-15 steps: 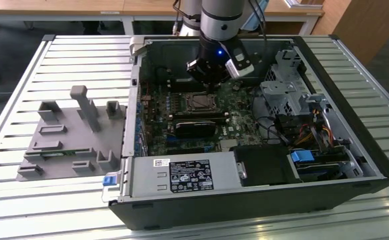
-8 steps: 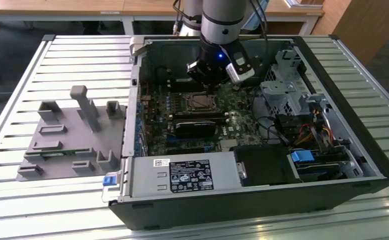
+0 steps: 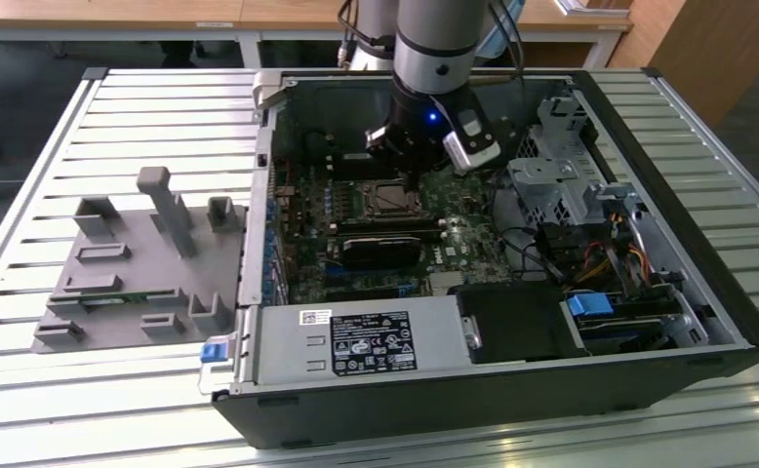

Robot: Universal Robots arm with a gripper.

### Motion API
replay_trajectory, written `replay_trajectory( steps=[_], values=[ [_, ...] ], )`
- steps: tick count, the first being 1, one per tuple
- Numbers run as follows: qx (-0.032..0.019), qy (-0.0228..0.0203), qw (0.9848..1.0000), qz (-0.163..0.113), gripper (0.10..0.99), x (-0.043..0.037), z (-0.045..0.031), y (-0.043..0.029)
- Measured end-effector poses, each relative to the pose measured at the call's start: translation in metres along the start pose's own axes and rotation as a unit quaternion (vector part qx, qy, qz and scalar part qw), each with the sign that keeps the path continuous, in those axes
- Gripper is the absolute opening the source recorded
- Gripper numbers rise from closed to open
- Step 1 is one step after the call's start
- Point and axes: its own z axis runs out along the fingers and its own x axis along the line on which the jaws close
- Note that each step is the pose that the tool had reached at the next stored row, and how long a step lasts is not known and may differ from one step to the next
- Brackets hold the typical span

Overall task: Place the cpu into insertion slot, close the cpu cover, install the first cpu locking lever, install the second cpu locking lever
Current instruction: 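Install the second cpu locking lever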

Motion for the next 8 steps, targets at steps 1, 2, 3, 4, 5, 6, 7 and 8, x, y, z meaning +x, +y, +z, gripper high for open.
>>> replay_trajectory(
  steps=[1,2,3,4,5,6,7,8],
  values=[
    [0.0,0.0,1.0,0.0,0.125,0.0,-0.0001,-0.0008],
    [0.0,0.0,1.0,0.0,0.125,0.0,-0.0002,-0.0017],
    [0.0,0.0,1.0,0.0,0.125,-0.0001,-0.0003,-0.0027],
    [0.0,0.0,1.0,0.0,0.125,-0.0001,-0.0004,-0.004],
    [0.0,0.0,1.0,0.0,0.125,-0.0002,-0.0005,-0.0054],
    [0.0,0.0,1.0,0.0,0.125,-0.0002,-0.0007,-0.0073],
    [0.0,0.0,1.0,0.0,0.125,-0.0003,-0.0008,-0.0092],
    [-0.0002,0.0,1.0,0.0,0.125,-0.0003,-0.001,-0.011]
  ],
)
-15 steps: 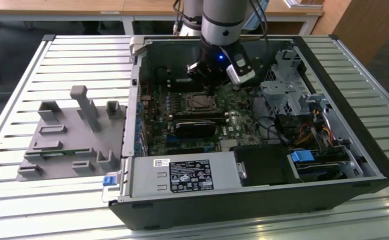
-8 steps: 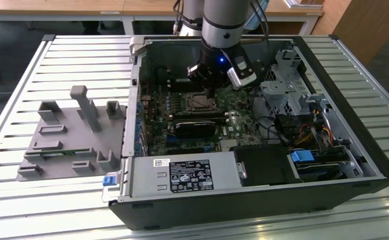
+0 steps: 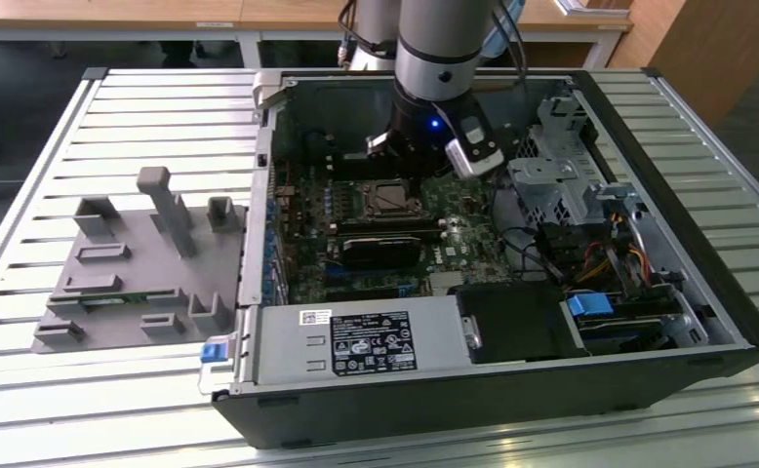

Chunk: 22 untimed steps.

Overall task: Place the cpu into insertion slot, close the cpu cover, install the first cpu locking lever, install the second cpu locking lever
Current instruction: 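Install the second cpu locking lever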

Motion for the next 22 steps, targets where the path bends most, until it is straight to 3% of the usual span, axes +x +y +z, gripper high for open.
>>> replay_trajectory(
  steps=[22],
  values=[
    [-0.0012,0.0021,1.0,0.0,0.125,0.0034,0.0026,-0.0069]
  ],
)
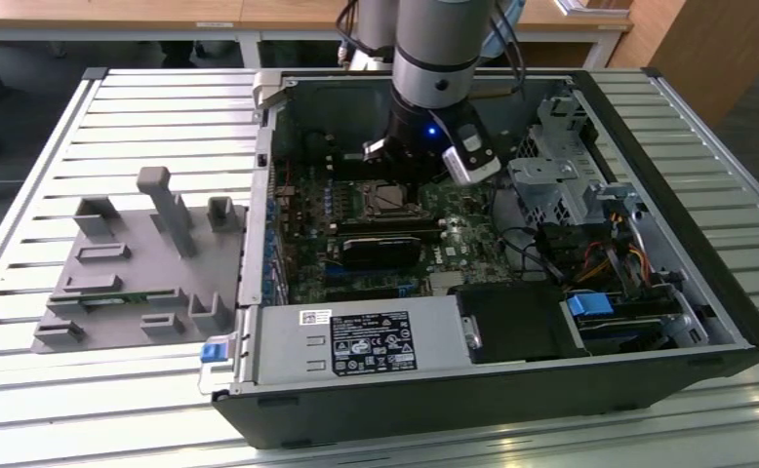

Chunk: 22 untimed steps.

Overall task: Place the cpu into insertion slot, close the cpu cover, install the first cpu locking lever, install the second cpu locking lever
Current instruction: 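Install the second cpu locking lever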

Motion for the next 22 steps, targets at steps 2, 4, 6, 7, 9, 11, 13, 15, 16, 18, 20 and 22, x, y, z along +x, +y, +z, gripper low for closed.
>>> replay_trajectory(
  steps=[2,4,6,7,9,11,13,15,16,18,20,22],
  values=[
    [0.0,0.0,1.0,0.0,0.125,0.002,0.0001,-0.0001],
    [-0.0001,0.0,1.0,0.0,0.125,0.0048,0.0002,-0.0002],
    [0.0,0.0,1.0,0.0,0.125,0.0076,0.0004,-0.0003],
    [0.0,0.0,1.0,0.0,0.125,0.0084,0.0006,-0.0004],
    [0.0,0.0,1.0,0.0,0.125,0.0094,0.0012,-0.0009],
    [0.0,0.0,1.0,0.0,0.125,0.0117,0.0018,-0.0015],
    [0.0,0.0,1.0,0.0,0.125,0.0147,0.0022,-0.002],
    [-0.0001,0.0,1.0,0.0,0.125,0.0165,0.0025,-0.0024],
    [0.0,0.0,1.0,0.0,0.125,0.0172,0.0025,-0.0027],
    [0.0,0.0,1.0,0.0,0.125,0.019,0.0026,-0.0029],
    [0.0,0.0,1.0,0.0,0.125,0.0198,0.0027,-0.0029],
    [-0.0001,0.0,1.0,0.0,0.125,0.0208,0.0027,-0.003]
  ],
)
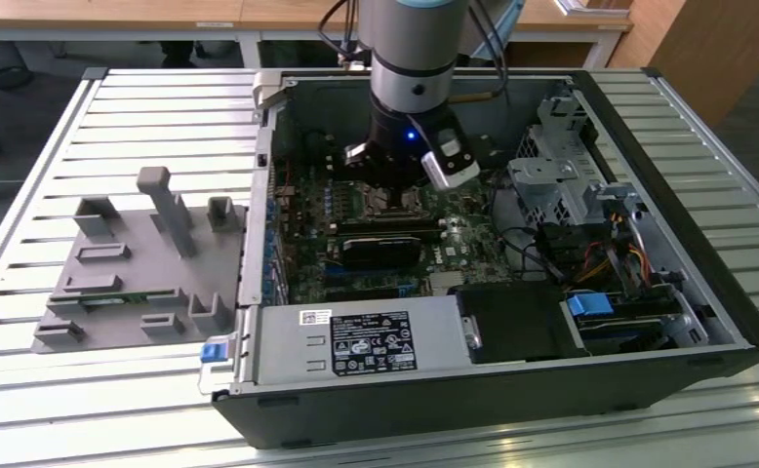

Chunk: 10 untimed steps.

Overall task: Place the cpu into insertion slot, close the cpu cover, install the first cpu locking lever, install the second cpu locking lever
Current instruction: 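Install the second cpu locking lever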

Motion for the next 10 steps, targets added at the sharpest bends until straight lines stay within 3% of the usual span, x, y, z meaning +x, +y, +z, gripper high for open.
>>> replay_trajectory(
  steps=[10],
  values=[
    [-0.0004,0.0001,1.0,0.0,0.125,0.0047,0.0034,-0.0005]
  ],
)
